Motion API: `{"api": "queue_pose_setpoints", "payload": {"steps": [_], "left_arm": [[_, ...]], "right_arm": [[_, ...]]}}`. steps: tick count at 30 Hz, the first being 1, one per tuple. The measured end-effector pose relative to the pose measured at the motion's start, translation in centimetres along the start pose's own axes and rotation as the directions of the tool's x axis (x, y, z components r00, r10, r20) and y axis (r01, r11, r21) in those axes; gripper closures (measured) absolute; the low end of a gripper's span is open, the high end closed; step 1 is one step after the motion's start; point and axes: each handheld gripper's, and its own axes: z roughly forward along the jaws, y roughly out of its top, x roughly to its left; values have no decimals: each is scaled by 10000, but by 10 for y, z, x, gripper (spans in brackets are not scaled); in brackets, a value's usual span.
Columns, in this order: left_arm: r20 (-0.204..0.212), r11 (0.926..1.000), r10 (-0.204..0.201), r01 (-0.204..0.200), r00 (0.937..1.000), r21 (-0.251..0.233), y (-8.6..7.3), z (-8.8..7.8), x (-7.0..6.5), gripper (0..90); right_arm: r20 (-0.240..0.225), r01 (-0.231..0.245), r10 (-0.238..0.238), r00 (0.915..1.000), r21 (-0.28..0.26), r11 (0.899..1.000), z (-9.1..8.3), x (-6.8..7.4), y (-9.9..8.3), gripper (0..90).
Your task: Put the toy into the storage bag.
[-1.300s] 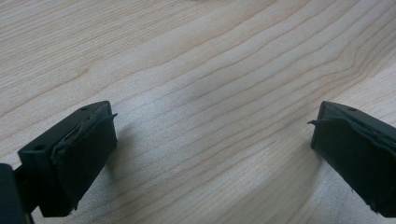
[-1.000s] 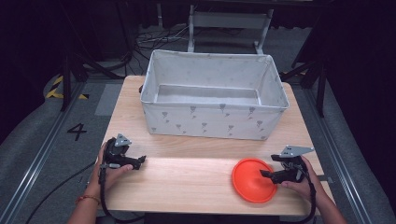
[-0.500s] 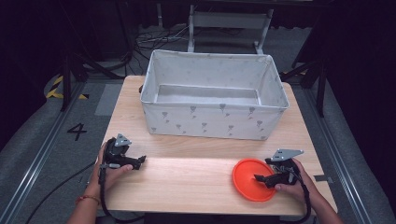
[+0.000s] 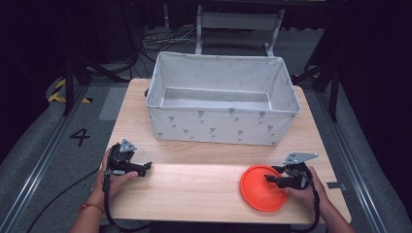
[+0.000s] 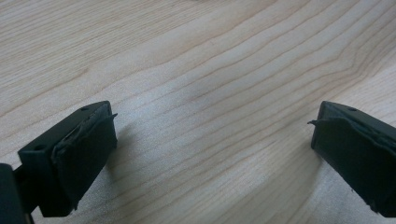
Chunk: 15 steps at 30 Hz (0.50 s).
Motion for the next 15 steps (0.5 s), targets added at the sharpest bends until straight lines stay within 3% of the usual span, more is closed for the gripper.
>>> {"api": "queue_pose_setpoints", "payload": {"steps": [4,10,15], "left_arm": [[-1,10000,-7,7,10000,-4,0,0,0,5],[-18,10000,6,-6,10000,-11,0,0,0,5],[-16,10000,-8,8,10000,-5,0,0,0,5]], "right_arm": [[-173,74,-85,9998,-604,9981,-13,0,4,721],[-272,760,-789,9965,-941,9927,-29,12,15,779],[-338,1472,-1536,9875,-1464,9782,-43,27,30,814]]}}
